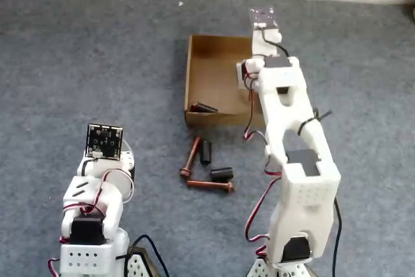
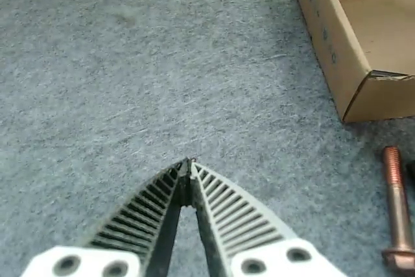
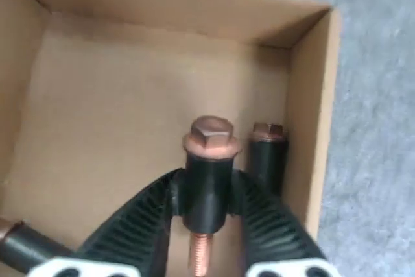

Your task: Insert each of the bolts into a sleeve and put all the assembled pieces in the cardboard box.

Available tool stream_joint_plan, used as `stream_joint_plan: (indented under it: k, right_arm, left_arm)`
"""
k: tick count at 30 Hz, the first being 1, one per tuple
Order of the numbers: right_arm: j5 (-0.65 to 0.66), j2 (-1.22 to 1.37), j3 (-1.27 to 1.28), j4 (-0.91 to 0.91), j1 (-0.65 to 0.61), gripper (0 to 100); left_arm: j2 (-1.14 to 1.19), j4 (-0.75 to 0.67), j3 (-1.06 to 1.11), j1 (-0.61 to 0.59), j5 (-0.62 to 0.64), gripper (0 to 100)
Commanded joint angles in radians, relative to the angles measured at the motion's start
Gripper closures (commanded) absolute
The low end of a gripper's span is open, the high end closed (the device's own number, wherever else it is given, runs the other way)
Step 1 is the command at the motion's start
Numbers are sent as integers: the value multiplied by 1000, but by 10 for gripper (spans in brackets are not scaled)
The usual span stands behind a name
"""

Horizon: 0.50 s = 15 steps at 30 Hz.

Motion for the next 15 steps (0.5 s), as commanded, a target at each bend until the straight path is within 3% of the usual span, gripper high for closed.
stream_joint_plan:
  k: [1,12,15]
  right_arm:
    - [-14,36,-211,143,12,870]
    - [-15,47,-668,845,-110,872]
    - [-29,45,-687,894,-137,885]
  left_arm:
    - [-8,-29,-4,-10,-14,995]
    - [-8,-29,-4,-10,-14,995]
    - [-8,-31,-4,-10,-14,995]
